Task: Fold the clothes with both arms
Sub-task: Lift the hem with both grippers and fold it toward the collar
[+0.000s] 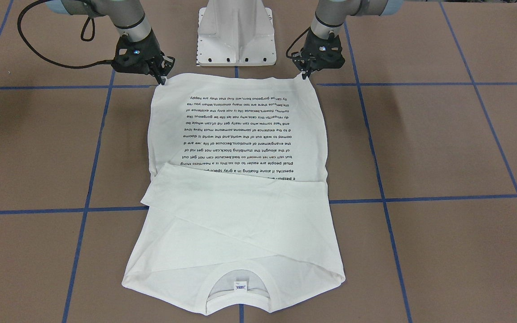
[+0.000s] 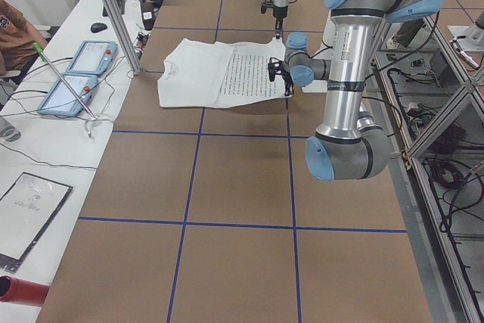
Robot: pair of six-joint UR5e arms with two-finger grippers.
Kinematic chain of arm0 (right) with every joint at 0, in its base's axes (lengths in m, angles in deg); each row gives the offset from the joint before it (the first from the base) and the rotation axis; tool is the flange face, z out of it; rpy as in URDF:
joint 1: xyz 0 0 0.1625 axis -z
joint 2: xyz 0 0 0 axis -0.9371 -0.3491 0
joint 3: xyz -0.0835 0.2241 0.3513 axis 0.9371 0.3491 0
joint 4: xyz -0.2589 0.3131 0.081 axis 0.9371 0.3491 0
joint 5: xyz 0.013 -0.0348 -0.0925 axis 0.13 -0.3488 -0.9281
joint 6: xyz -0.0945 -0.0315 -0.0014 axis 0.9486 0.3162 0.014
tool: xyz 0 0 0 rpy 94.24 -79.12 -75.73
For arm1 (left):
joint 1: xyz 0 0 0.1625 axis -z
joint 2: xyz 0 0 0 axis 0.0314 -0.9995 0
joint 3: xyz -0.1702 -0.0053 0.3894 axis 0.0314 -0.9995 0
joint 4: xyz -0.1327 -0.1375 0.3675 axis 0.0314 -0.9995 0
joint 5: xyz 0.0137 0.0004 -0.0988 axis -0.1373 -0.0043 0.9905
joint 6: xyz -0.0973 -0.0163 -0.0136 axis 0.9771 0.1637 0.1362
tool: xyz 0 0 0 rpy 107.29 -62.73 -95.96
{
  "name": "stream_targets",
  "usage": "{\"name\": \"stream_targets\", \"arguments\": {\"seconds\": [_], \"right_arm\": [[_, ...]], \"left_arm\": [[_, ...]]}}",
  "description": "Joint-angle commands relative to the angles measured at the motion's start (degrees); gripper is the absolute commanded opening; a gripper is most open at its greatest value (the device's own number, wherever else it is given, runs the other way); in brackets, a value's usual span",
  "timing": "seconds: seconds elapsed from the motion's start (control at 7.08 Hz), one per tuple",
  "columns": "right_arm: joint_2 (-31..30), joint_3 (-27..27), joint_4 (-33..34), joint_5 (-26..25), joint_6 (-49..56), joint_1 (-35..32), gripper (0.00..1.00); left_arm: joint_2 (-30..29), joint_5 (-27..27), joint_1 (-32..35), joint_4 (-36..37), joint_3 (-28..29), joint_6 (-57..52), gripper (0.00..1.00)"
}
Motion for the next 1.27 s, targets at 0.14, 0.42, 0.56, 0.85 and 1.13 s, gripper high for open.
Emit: {"name": "stream_targets", "arguments": {"seconds": [0.14,0.42,0.56,0.85,1.13], "right_arm": [[-9.72,-8.96,-0.41,8.37,2.97,-1.11,0.0],[-10.1,-10.31,-0.41,14.95,2.97,-1.2,0.0],[-11.23,-11.79,-0.41,20.73,2.97,-1.29,0.0],[-12.12,-13.3,-0.41,29.1,2.62,-3.47,0.0],[-10.82,-12.34,-0.85,29.41,3.05,-6.81,0.0]], "left_arm": [[0.93,4.04,1.42,1.57,-5.5,-0.7,0.0],[0.85,4.21,0.54,2.52,-7.7,-0.79,0.0],[0.93,8.39,-0.33,5.32,-11.1,-0.79,0.0],[0.5,10.45,-4.11,15.95,-17.97,-0.01,0.0],[-0.72,10.45,-4.12,15.98,-16.59,-0.26,0.0]]}}
